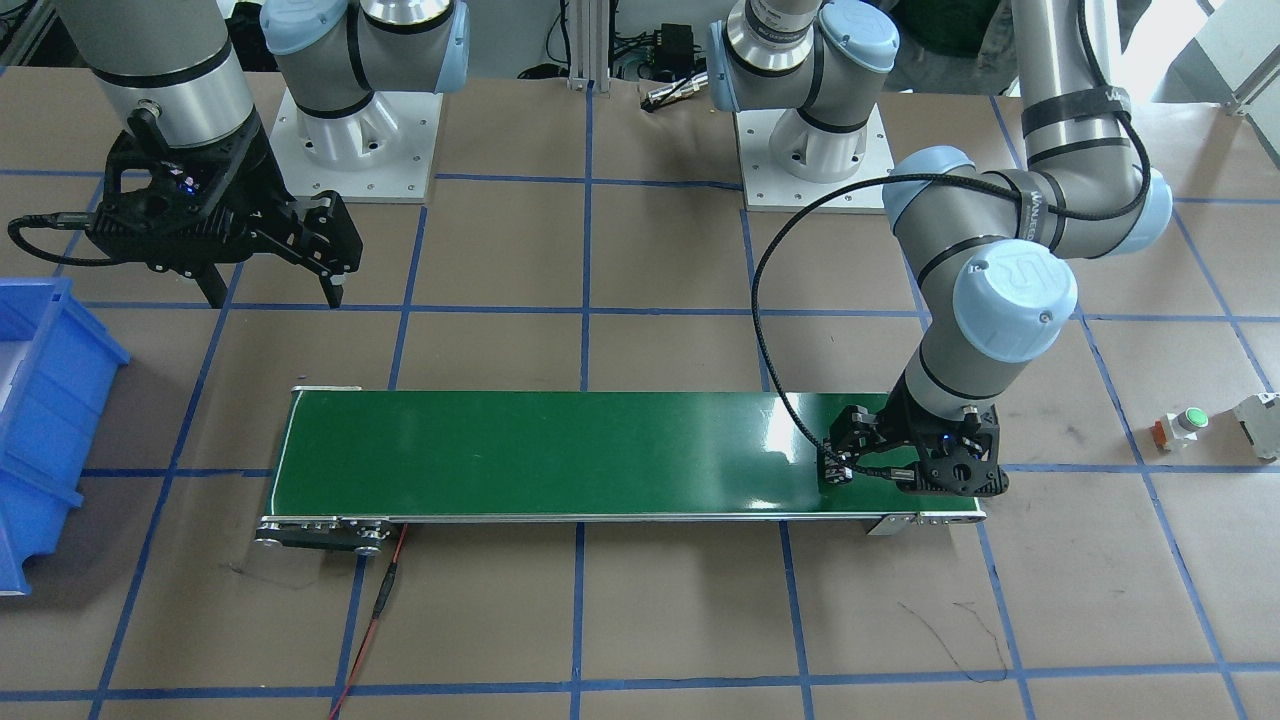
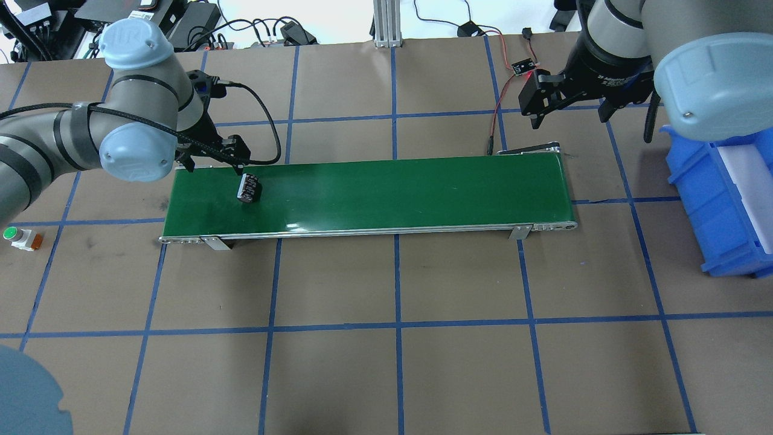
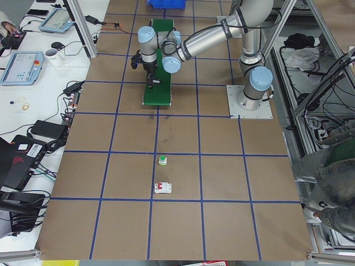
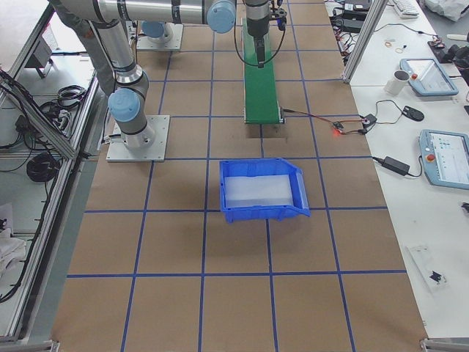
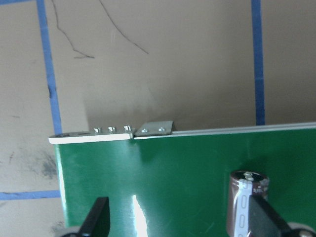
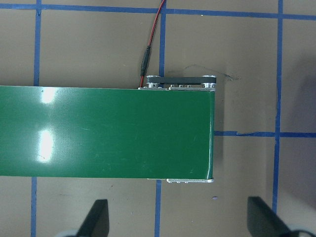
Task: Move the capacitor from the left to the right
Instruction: 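Raise the left gripper away while the right gripper moves over the belt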
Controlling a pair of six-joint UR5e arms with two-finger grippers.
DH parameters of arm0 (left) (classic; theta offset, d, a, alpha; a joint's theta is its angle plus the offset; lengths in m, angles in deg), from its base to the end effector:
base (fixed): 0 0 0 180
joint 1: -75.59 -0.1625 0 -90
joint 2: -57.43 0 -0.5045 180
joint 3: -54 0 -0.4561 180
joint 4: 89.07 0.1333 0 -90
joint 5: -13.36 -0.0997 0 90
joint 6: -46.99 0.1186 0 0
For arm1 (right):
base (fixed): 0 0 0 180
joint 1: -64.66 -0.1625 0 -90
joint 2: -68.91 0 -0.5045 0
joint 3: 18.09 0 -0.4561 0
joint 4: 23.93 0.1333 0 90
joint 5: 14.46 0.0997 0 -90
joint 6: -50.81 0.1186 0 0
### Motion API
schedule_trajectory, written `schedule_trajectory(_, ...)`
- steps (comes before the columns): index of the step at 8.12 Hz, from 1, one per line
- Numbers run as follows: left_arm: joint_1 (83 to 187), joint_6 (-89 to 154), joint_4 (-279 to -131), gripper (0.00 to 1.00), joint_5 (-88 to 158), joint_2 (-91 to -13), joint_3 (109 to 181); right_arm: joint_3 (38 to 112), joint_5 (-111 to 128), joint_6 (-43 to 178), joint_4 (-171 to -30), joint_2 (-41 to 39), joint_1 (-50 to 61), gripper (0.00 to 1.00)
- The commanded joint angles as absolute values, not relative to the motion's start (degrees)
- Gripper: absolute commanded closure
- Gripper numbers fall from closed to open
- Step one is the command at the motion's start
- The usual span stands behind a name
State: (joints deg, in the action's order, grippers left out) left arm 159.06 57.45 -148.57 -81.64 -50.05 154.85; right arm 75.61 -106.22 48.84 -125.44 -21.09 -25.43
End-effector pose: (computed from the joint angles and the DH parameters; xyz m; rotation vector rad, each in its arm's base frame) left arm -0.0474 -0.6668 0.3130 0.1020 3.0478 -0.0375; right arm 0.1306 -0.5698 0.5337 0.0525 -3.1011 0.2109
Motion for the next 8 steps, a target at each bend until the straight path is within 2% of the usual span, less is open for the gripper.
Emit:
schedule_trajectory(1, 158.47, 57.88, -149.45, 0.0, -81.48, -46.99, 148.86, 75.61, -106.22, 48.7, -125.61, -21.09, -25.43, 0.0)
schedule_trajectory(3, 158.29, 59.98, -149.45, 0.0, -81.74, -44.97, 146.38, 75.61, -106.48, 48.62, -125.53, -21.0, -25.25, 0.0)
schedule_trajectory(8, 158.2, 61.4, -150.76, 0.0, -83.74, -40.15, 146.55, 81.04, -102.28, 47.56, -127.71, -18.9, -24.81, 0.0)
